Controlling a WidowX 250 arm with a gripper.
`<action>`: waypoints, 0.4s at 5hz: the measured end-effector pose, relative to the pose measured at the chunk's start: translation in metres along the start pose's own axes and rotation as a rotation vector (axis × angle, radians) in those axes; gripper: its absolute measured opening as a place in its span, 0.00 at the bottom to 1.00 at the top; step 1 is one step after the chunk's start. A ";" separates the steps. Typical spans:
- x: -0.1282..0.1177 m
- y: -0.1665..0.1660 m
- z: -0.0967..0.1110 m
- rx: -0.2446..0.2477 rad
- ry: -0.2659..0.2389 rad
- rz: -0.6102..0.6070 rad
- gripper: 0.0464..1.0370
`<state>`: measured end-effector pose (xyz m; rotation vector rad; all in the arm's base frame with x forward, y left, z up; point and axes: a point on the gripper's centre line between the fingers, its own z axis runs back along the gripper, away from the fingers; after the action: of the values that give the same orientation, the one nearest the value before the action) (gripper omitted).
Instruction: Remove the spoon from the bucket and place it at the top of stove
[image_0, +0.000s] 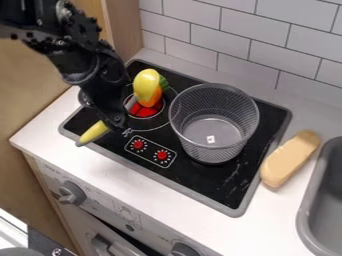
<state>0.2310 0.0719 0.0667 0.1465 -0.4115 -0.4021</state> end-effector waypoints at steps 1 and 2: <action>-0.008 0.005 -0.007 -0.003 -0.014 -0.005 0.22; -0.012 0.009 -0.012 -0.009 -0.032 -0.004 0.22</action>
<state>0.2289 0.0859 0.0536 0.1320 -0.4405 -0.4105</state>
